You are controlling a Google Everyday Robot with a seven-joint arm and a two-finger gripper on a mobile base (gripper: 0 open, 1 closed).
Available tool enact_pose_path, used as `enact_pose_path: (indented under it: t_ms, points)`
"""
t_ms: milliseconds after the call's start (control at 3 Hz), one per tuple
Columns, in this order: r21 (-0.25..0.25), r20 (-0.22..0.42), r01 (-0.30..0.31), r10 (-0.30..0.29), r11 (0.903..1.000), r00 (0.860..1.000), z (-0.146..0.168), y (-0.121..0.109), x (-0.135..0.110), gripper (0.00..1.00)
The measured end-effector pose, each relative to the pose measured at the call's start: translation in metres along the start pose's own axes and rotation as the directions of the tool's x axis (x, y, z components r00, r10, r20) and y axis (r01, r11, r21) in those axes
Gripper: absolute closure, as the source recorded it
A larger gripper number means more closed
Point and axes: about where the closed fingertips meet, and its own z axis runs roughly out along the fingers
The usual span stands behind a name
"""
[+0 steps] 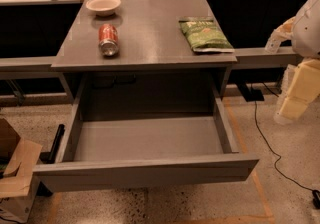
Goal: Place green jalapeno chip bag into top drawer
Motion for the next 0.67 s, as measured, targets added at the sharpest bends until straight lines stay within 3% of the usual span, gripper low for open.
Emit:
enact_pose_path:
  t_ms: [333, 667]
  points:
    - [0.000, 0.000, 0.000, 0.000, 1.0000, 1.000, 0.000, 0.000, 0.000, 0.00]
    - [0.026, 0.063, -0.018, 0.017, 0.9995, 0.998, 0.005, -0.026, 0.000, 0.00]
